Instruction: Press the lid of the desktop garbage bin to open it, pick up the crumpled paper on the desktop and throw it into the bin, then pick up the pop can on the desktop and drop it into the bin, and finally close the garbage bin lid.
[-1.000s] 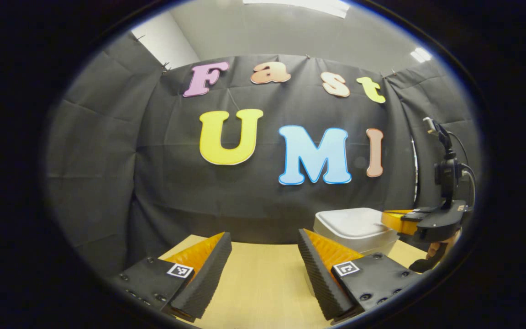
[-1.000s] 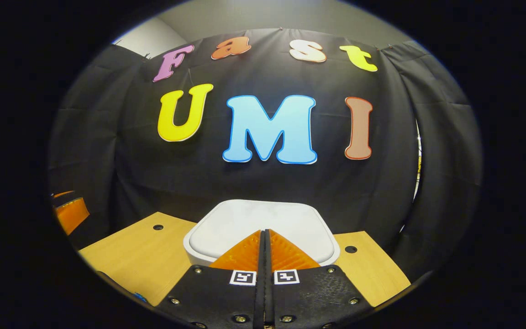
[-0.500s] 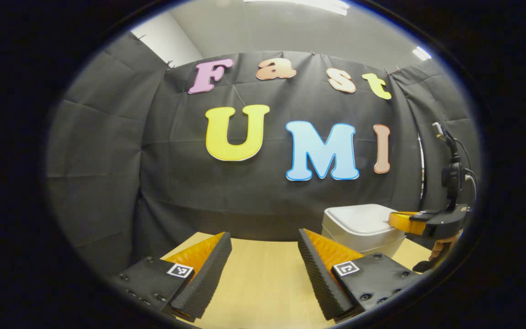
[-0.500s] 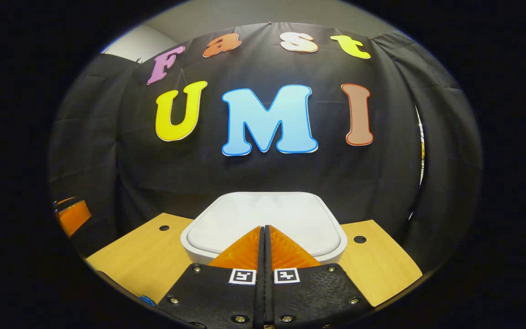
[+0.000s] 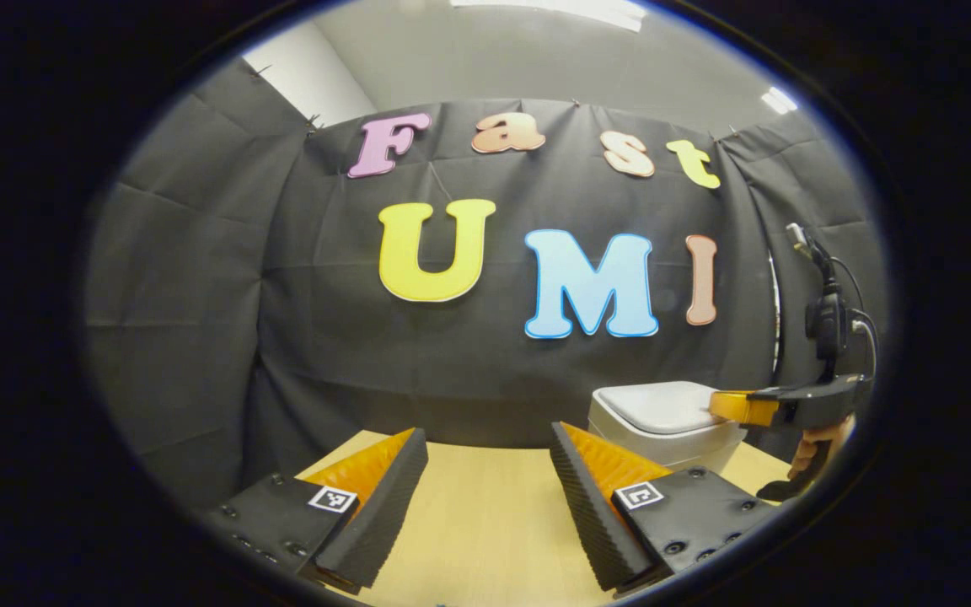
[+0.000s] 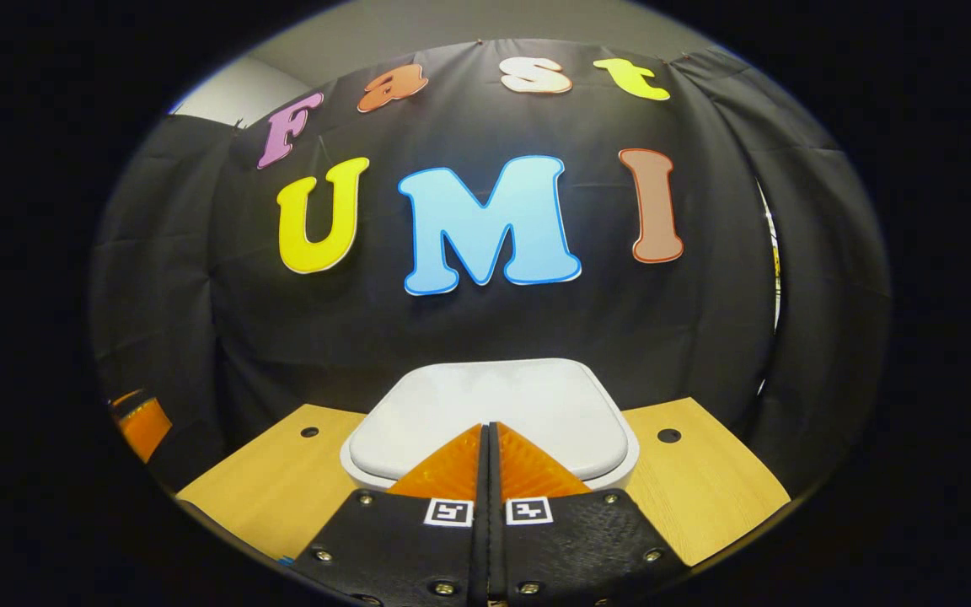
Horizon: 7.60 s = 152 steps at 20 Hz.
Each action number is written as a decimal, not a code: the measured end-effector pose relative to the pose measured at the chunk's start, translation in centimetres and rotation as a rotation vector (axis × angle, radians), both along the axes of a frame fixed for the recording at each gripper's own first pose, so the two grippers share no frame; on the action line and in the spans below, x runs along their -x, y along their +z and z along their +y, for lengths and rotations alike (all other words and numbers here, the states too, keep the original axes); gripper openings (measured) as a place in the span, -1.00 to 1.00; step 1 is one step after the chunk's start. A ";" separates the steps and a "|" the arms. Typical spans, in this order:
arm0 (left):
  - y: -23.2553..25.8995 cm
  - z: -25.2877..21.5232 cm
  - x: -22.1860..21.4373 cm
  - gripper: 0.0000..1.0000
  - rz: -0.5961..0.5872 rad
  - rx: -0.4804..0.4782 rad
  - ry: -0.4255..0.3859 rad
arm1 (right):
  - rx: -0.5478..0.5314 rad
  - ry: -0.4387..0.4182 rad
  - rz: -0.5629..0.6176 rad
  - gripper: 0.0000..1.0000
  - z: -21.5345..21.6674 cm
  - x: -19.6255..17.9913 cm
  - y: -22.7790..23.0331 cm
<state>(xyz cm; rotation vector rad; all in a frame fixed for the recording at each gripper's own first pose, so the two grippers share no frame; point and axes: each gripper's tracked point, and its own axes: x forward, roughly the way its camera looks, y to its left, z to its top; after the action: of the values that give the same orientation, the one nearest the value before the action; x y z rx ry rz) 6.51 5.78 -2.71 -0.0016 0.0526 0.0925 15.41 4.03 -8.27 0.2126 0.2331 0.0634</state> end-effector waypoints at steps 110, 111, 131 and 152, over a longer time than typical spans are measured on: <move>-25.2 3.1 3.6 -0.63 0.520 -0.036 -0.004 | 0.144 -0.095 -0.137 0.74 -2.0 8.5 4.2; -24.0 2.5 2.7 -0.63 0.493 -0.028 -0.017 | 0.144 -0.103 -0.136 0.73 -2.2 8.4 4.2; -3.7 -12.6 -11.5 -0.63 0.083 0.068 -0.379 | 0.178 -0.360 -0.086 0.73 -9.0 13.7 3.0; -5.5 -20.4 -18.8 -0.19 0.108 0.010 -0.494 | 0.225 -0.404 -0.017 0.72 -9.6 15.6 1.4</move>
<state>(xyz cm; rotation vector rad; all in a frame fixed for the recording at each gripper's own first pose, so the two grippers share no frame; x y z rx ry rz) 25.32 -14.66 -8.24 0.0066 0.1599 -0.4018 -0.17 -5.55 -6.92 0.0318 0.1754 -0.3607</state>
